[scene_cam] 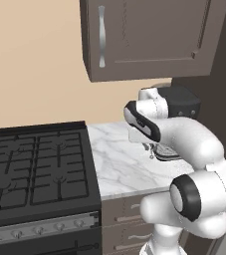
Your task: Store the kebab skewer in the freezer for long-term storage. Close the freezer door after placing the cooked food.
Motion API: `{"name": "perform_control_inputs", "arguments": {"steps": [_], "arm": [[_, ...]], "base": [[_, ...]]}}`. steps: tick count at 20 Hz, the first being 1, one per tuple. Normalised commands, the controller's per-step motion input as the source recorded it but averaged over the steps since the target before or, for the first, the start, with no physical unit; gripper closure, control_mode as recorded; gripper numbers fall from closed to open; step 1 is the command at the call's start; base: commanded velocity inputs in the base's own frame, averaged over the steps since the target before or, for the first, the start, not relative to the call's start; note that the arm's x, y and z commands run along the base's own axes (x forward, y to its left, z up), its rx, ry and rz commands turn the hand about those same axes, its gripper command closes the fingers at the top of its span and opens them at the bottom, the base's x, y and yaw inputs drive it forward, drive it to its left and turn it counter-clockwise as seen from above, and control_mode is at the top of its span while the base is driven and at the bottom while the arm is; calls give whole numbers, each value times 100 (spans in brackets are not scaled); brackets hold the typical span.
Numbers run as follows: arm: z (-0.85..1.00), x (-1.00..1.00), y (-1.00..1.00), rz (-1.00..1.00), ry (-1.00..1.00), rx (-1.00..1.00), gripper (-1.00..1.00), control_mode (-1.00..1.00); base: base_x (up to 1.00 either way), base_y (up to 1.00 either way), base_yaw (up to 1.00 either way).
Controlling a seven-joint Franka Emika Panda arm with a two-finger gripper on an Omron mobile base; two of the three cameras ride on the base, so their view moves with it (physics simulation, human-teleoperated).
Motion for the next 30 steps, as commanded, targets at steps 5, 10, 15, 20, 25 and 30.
{"name": "perform_control_inputs", "arguments": {"steps": [5,10,15,20,25,30], "arm": [[30,-47,1,0,-6,1,100,-100],[34,-40,0,0,-8,2,100,-100],[23,-28,0,0,-2,4,100,-100],[15,-28,0,0,0,4,100,-100],[20,-19,0,0,0,1,100,-100],[4,-12,0,0,-1,0,100,-100]], "base": [[0,0,0],[0,0,0],[0,0,0],[0,0,0],[0,0,0],[0,0,0]]}}
